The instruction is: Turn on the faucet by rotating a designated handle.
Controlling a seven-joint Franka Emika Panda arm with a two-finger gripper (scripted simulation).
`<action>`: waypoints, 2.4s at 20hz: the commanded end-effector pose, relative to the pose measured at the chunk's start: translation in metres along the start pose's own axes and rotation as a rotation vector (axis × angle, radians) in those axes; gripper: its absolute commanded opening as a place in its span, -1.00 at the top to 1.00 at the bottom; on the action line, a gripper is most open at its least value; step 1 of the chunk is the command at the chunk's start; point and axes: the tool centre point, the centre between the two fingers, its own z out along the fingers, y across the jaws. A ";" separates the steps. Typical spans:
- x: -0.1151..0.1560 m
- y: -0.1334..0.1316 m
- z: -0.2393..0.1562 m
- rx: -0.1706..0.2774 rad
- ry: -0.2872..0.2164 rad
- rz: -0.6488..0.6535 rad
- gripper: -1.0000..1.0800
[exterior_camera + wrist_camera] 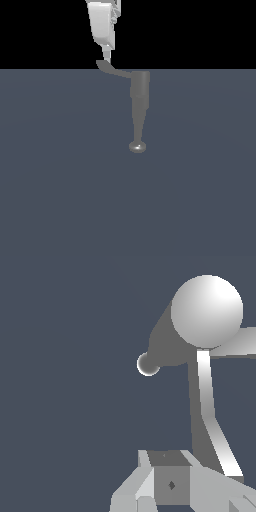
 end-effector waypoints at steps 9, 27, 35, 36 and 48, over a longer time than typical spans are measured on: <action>-0.001 -0.007 0.008 0.004 0.008 0.048 1.00; -0.003 0.039 0.009 0.004 0.008 0.047 1.00; -0.003 0.063 0.009 0.004 0.008 0.048 1.00; -0.003 0.067 0.009 0.004 0.008 0.048 1.00; 0.015 0.091 0.007 0.010 0.007 0.049 1.00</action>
